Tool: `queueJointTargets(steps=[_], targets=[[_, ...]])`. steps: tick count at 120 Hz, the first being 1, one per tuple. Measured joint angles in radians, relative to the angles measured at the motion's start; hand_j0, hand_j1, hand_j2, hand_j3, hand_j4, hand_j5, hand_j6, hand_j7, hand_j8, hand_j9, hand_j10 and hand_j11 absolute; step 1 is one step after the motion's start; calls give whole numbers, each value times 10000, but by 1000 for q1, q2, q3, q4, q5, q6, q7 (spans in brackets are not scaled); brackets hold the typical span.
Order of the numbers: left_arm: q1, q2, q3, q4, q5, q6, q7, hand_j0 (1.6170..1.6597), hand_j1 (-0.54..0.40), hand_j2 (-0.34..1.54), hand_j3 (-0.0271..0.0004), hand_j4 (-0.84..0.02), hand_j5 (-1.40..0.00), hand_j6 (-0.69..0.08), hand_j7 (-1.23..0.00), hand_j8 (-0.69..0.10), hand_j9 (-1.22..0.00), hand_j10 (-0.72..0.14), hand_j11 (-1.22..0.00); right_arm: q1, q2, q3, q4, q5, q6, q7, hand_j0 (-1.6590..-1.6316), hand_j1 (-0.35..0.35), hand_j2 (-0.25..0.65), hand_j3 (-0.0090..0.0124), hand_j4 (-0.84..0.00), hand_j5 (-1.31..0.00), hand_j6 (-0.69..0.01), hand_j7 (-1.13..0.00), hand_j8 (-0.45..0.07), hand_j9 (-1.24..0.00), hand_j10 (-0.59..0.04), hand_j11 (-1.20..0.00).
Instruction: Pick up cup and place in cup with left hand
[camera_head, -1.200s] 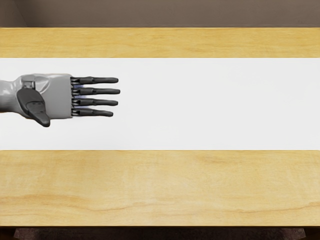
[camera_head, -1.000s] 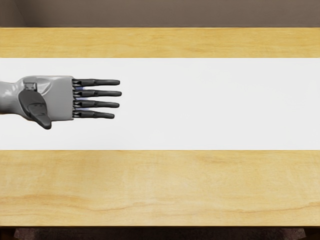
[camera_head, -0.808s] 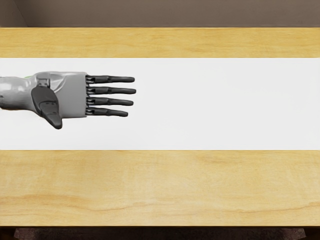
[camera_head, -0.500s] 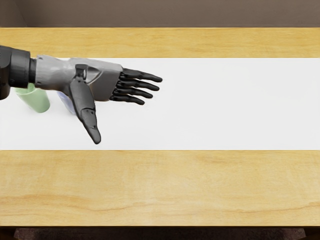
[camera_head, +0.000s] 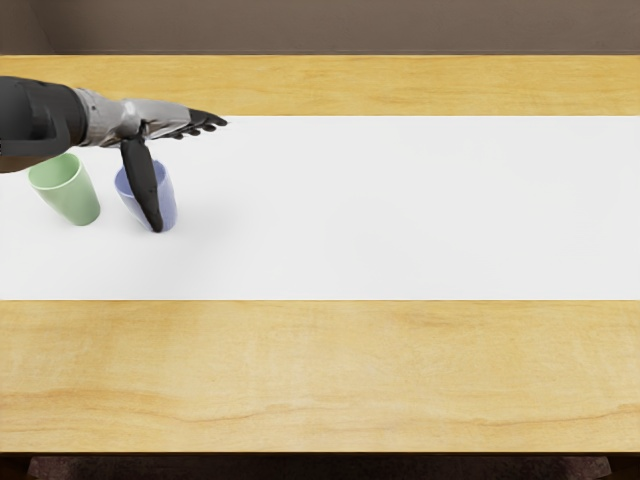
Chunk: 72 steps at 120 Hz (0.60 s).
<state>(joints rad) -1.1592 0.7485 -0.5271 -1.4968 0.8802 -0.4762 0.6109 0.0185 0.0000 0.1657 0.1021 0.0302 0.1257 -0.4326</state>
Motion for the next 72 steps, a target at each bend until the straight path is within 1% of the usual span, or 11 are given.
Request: queueJointTargets(steps=[5,16,22,27,41,55,72], targets=[[17,3,10,4,26,7,0,16581,3328,34,0,-163,-186,-170,-185,-168,-184,-159,-183,0,0,0,0,0,0,0,-16581,-3491,0,0,-3,0,-4,0,-3,0,-2,0],[33,8,26,11,58,24,0,16581,3198,59,0,-279,-330,-288,-328,-285,-327,-274,-326,0,0,0,1,0,0,0,-16581,-3491,0,0,-3,0,-4,0,-3,0,-2,0],[35,29,30,22,67,38,0,16581,3068,82,0,-393,-472,-403,-470,-400,-469,-387,-468,1,0,-1,0,-1,0,0,-16581,-3491,0,0,-3,0,-4,0,-3,0,-2,0],[35,30,32,39,71,48,0,16581,2965,101,0,-481,-586,-491,-584,-488,-582,-475,-581,3,0,-1,0,-1,-1,0,-16581,-3491,0,0,-3,0,-4,0,-3,0,-2,0],[35,31,36,88,78,64,0,16581,2177,235,0,-1145,-1442,-1156,-1440,-1152,-1438,-1138,-1437,5,0,0,-1,-2,-2,0,-16581,-3491,0,0,-3,0,-4,0,-3,0,-2,0],[32,8,38,132,80,70,0,16580,1574,338,0,-1653,-2099,-1665,-2096,-1661,-2094,-1645,-2093,6,0,-1,-1,-2,-3,0,-16581,-3491,0,0,-3,0,-4,0,-3,0,-2,0],[32,-33,39,182,91,74,0,16580,1182,406,0,-1981,-2524,-1993,-2522,-1989,-2520,-1973,-2519,7,0,-2,-1,-2,-3,0,-16581,-3491,0,0,-3,0,-4,0,-3,0,-2,0]])
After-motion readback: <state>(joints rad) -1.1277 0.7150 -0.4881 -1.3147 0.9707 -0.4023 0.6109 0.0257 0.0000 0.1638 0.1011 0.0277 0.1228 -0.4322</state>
